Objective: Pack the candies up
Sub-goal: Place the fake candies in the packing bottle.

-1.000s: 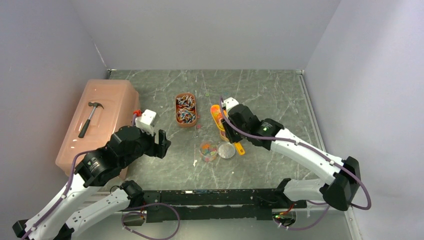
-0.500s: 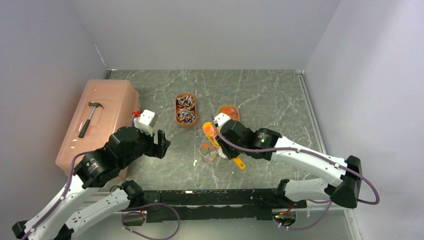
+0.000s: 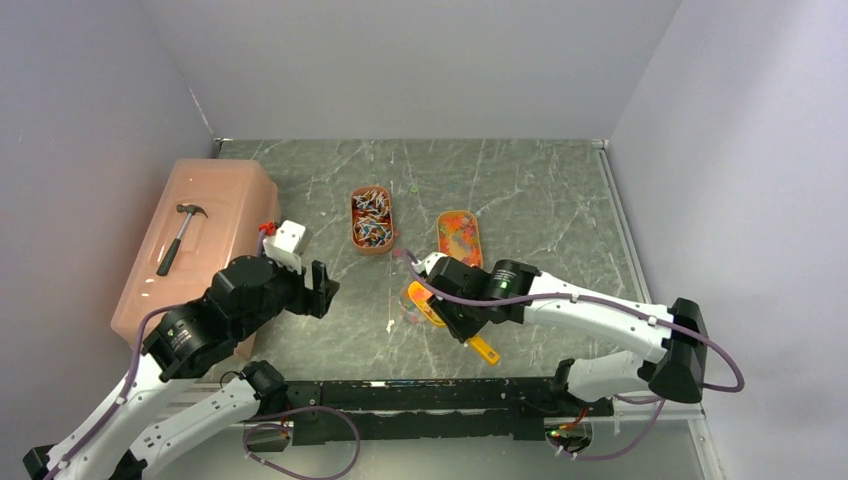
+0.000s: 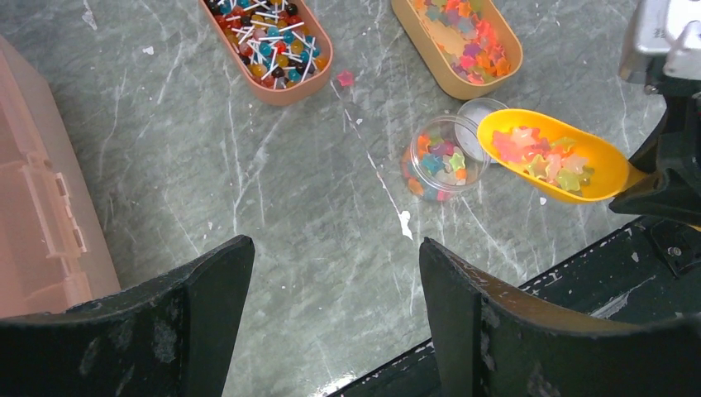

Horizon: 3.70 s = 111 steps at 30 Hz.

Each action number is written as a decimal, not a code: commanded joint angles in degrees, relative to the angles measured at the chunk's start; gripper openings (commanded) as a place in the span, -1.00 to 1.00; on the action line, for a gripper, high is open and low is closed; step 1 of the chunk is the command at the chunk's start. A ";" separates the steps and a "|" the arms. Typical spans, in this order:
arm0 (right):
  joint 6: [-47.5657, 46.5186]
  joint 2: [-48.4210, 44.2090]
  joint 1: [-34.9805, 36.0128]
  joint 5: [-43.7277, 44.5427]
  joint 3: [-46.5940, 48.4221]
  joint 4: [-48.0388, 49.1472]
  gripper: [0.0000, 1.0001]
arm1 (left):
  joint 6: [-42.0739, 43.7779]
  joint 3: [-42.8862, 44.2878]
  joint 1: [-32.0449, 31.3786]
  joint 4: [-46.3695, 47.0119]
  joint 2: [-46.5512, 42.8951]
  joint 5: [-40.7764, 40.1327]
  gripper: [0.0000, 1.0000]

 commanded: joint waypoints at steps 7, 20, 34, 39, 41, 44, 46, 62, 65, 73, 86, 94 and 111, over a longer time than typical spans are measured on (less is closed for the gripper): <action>4.37 5.82 0.27 -5.15 7.16 -7.64 -1.00 | -0.10 0.04 0.04 1.71 -1.11 0.05 0.57; 5.24 13.29 -2.20 -9.16 13.36 -14.80 -1.00 | -0.12 0.21 0.05 1.47 -2.28 -0.10 0.57; 2.76 19.86 -7.18 -14.89 18.66 -20.92 -1.00 | -0.02 0.21 0.04 1.61 -3.63 0.23 0.58; 2.00 21.66 -9.06 -17.41 20.68 -23.51 -1.00 | 0.03 0.21 0.11 1.51 -3.98 0.29 0.58; 1.63 22.30 -9.39 -18.67 21.38 -24.17 -1.00 | 0.07 0.20 0.10 1.54 -4.15 0.40 0.58; 0.82 23.08 -10.13 -20.90 22.48 -25.29 -1.00 | 0.07 0.21 0.04 1.54 -4.40 0.42 0.58; 0.41 23.66 -10.64 -22.15 23.43 -26.22 -1.00 | 0.02 0.21 0.09 1.52 -4.63 0.37 0.58; -0.77 26.84 -15.89 -33.20 26.32 -29.90 -1.00 | -0.31 0.30 0.16 1.19 -6.10 -0.25 0.59; -0.36 27.25 -16.69 -34.80 26.74 -29.90 -1.00 | -0.39 0.30 0.05 1.12 -6.55 -0.53 0.59; -0.46 28.34 -19.26 -39.09 26.06 -28.94 -1.00 | -0.34 0.28 0.12 1.19 -6.82 -0.46 0.60; 0.98 26.52 -25.54 -51.02 18.85 -22.69 -1.00 | -0.41 0.24 0.13 1.10 -6.82 -0.64 0.60; 0.64 24.81 -26.65 -50.97 15.35 -20.26 -1.00 | -0.37 0.30 0.20 1.00 -6.41 -0.98 0.60; 0.09 14.03 -26.20 -40.24 10.89 -10.09 -1.00 | 0.08 -0.27 0.13 2.22 -3.67 1.41 0.62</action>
